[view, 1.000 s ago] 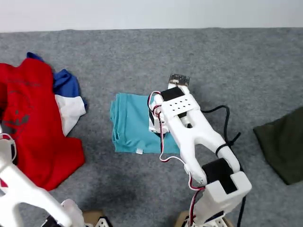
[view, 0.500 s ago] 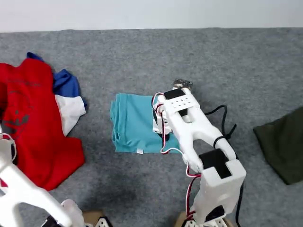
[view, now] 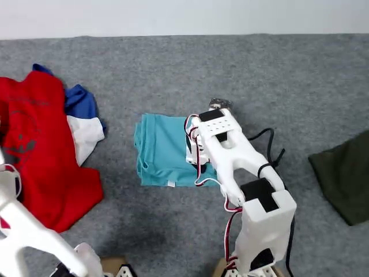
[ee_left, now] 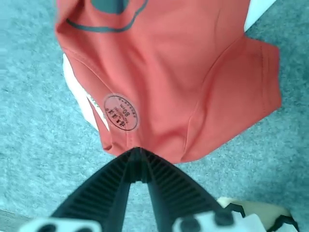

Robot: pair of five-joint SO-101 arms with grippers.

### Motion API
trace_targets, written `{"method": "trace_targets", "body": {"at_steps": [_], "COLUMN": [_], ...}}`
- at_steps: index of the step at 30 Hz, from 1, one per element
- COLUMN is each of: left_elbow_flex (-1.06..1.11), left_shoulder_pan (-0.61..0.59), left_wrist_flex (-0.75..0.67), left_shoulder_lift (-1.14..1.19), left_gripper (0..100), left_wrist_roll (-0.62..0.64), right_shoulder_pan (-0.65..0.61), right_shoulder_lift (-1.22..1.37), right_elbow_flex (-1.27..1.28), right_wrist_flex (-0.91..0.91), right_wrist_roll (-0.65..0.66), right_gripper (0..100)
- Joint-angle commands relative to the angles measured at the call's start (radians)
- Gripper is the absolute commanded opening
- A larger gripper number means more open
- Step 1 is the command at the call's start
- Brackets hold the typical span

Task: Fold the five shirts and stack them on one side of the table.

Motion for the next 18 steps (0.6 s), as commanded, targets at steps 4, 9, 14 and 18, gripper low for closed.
{"method": "trace_targets", "body": {"at_steps": [4, 9, 14, 18], "left_elbow_flex": [0.036, 0.031, 0.031, 0.031], "left_shoulder_pan": [0.008, 0.008, 0.008, 0.003], "left_wrist_flex": [-0.04, -0.046, -0.043, -0.043], "left_shoulder_lift": [-0.026, -0.029, -0.031, -0.031], "left_gripper": [0, 0, 0, 0], "left_wrist_roll": [-0.005, -0.005, -0.005, -0.005], "right_shoulder_pan": [0.005, 0.093, 0.228, 0.335], "right_shoulder_lift": [0.001, 0.001, 0.007, 0.01], "right_elbow_flex": [-0.092, -0.157, -0.229, -0.296], "right_wrist_flex": [0.076, 0.12, 0.105, 0.025], "right_wrist_roll": [0.051, 0.057, 0.229, 0.445], "right_gripper": [0.6, 0.9, 0.9, 0.9]}}
